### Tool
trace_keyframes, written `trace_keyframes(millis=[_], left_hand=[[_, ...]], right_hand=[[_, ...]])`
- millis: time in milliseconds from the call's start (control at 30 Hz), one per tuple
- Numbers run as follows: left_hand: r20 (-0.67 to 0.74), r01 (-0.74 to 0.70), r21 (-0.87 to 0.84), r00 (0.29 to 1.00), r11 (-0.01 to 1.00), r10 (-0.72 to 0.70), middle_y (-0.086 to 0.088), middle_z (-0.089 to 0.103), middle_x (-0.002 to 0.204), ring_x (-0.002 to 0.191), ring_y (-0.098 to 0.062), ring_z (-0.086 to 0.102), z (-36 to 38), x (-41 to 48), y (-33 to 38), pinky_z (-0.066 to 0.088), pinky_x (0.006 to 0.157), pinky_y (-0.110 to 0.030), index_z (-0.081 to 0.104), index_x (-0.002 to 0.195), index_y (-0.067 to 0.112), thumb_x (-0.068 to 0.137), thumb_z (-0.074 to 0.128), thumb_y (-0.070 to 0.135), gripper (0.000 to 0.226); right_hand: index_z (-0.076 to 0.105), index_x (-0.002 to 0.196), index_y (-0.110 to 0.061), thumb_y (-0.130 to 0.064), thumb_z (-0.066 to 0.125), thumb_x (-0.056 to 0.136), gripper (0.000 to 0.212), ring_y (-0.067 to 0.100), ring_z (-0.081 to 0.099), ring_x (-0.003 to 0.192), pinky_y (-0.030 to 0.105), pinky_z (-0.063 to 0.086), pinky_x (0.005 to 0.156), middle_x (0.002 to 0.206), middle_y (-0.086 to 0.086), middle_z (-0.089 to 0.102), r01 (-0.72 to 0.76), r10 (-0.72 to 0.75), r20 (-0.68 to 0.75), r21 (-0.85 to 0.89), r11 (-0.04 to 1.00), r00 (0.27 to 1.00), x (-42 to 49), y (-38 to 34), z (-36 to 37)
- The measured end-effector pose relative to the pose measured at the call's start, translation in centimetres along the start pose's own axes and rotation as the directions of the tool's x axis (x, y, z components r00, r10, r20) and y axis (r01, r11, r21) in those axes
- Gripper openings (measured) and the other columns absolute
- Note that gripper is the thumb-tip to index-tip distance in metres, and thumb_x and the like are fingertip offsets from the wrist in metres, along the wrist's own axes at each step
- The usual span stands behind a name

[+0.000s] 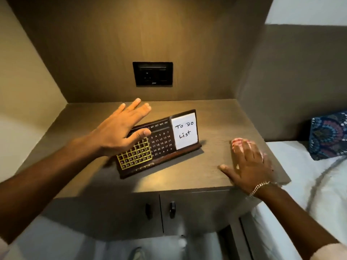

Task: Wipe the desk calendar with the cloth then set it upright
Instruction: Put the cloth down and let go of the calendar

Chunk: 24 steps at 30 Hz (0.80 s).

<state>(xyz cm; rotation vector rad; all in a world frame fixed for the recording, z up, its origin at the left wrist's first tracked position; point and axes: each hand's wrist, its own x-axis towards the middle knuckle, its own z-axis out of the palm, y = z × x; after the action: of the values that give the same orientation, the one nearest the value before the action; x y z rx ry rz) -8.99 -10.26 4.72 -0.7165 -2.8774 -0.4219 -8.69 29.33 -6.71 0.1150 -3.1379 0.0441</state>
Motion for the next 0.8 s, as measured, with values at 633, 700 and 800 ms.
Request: trace_keyframes(millis=[633,700,800], left_hand=[[0.018,0.218,-0.970,0.518,0.112,-0.855,0.008,0.063,0.113,0.106,-0.009,0.057,8.7,-5.7,5.0,0.038,0.099,-0.035,0.055,0.116,0.038,0.081,0.024,0.073,0.058],[-0.014,0.184,-0.973,0.556,0.139,-0.831,0.019,0.062,0.102,0.095,0.006,0.059,6.9,-3.3,2.4,0.039,0.088,-0.023,0.056,0.103,0.043,0.088,0.022,0.068,0.045],[-0.018,0.151,-0.978,0.635,0.147,-0.772,0.024,0.059,0.099,0.082,0.016,0.061,4.7,0.8,-1.9,0.041,0.075,-0.014,0.057,0.112,0.032,0.098,0.019,0.055,0.046]], right_hand=[[0.058,0.126,-0.027,-0.066,0.041,0.084,0.060,0.003,0.064,0.098,0.014,0.050,0.072,0.116,-0.002,0.069,-0.026,-0.011,0.028,0.986,0.164,1.000,3.5,-12.3,-2.4],[0.059,0.128,-0.020,-0.062,0.042,0.086,0.062,0.004,0.063,0.100,0.008,0.048,0.068,0.117,-0.002,0.068,-0.007,0.032,0.004,0.995,0.100,0.999,6.3,-12.8,-3.1],[0.059,0.126,-0.014,-0.046,0.042,0.097,0.046,0.016,0.063,0.110,0.021,0.050,0.087,0.121,0.006,0.068,0.000,0.043,0.000,1.000,-0.002,0.999,11.3,-13.9,-4.7]])
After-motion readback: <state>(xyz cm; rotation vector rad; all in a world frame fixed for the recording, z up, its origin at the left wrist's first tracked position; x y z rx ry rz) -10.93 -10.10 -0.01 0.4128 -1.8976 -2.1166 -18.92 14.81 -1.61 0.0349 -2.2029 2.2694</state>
